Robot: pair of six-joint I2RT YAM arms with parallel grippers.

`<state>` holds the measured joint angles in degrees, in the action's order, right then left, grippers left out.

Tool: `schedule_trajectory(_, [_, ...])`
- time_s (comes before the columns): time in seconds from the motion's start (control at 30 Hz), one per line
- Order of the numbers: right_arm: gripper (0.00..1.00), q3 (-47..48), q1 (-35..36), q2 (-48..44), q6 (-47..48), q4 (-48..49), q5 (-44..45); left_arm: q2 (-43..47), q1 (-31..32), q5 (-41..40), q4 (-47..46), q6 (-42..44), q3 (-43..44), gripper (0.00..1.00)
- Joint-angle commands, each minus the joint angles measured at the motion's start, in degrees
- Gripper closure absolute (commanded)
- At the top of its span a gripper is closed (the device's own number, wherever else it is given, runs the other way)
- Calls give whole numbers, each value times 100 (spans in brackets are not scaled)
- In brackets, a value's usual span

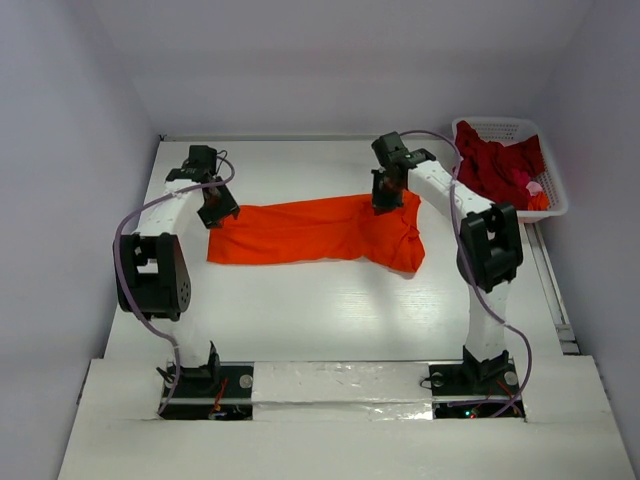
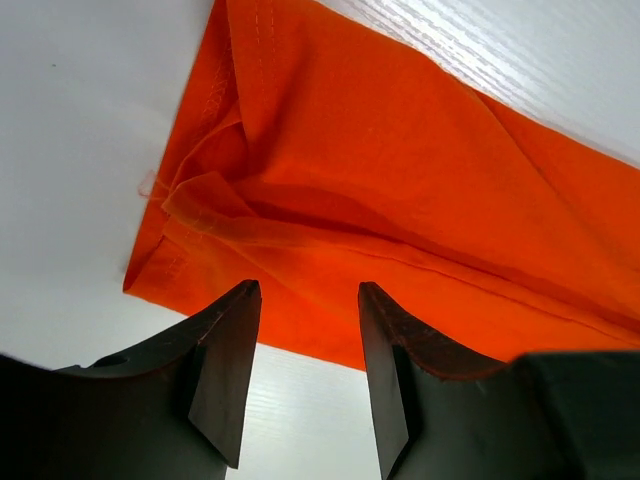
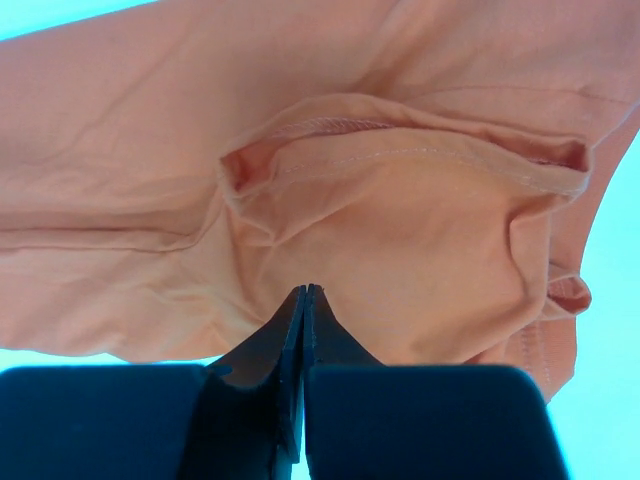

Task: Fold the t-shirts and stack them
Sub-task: Fold the tshirt

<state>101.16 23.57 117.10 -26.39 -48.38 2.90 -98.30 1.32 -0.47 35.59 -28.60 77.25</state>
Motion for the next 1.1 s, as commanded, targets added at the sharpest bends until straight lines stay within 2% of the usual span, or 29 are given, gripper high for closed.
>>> schedule_trajectory(0.0, [100, -158, -37, 24, -77, 127, 27, -128, 17, -6, -140, -67, -96, 59])
schedule_trajectory(0.3, [100, -738, -37, -47, -173, 461, -465, -646, 193, 170, -228, -67, 70, 61])
schedule_trajectory(0.63, [100, -607, -195, 181, -323, 566, -535, -937, 369, 161, -518, -93, -114, 61])
schedule_trajectory(0.73, [100, -528, -265, 366, -419, 601, -912, -1006, 369, 258, -598, -120, -158, 61])
schedule_trajectory(0.83, [100, -563, -485, 506, -612, 794, -1694, -1191, 369, 293, -545, -111, -149, 63])
schedule_trajectory(0.93, [100, -344, -652, 795, -639, 603, -2012, -1305, 369, 398, -501, -111, -237, 66])
schedule_trajectory(1.07, [100, 332, -705, 1025, -411, 224, -1627, -1315, 421, 460, -439, -120, -491, 67])
